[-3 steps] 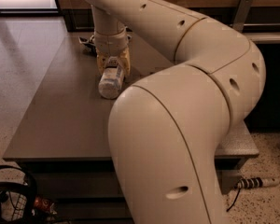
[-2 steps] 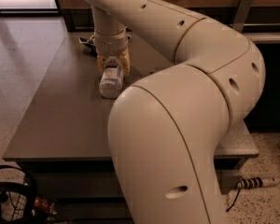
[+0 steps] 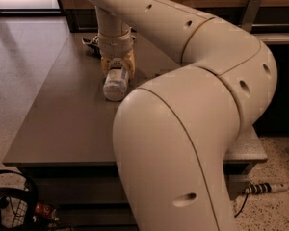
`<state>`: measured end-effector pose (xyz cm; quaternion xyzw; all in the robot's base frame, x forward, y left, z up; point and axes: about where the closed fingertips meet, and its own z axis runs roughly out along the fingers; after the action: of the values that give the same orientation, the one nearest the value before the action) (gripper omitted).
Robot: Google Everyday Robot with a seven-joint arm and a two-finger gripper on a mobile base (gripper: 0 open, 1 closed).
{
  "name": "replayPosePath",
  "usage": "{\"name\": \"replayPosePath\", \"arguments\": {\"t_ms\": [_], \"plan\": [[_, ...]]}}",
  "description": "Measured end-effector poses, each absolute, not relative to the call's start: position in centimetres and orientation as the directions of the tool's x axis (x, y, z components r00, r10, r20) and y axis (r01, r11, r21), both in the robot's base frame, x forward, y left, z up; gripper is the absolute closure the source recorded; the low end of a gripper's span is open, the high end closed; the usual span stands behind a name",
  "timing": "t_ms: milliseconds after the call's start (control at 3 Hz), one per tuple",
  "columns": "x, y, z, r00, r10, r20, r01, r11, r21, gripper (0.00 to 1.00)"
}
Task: Place blue plastic bottle upright
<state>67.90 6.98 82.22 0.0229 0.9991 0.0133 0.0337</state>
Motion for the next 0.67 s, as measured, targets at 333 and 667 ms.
{"name": "replayPosePath", "arguments": {"t_ms": [333,667], "plan": [[65.7,4.3,85.1,-0.985,0.076,-0.155,0.076,0.997,0.009,1.0],[63.4,2.0,88.1,-0.964,0.084,-0.252,0.085,0.996,0.008,1.0]]}}
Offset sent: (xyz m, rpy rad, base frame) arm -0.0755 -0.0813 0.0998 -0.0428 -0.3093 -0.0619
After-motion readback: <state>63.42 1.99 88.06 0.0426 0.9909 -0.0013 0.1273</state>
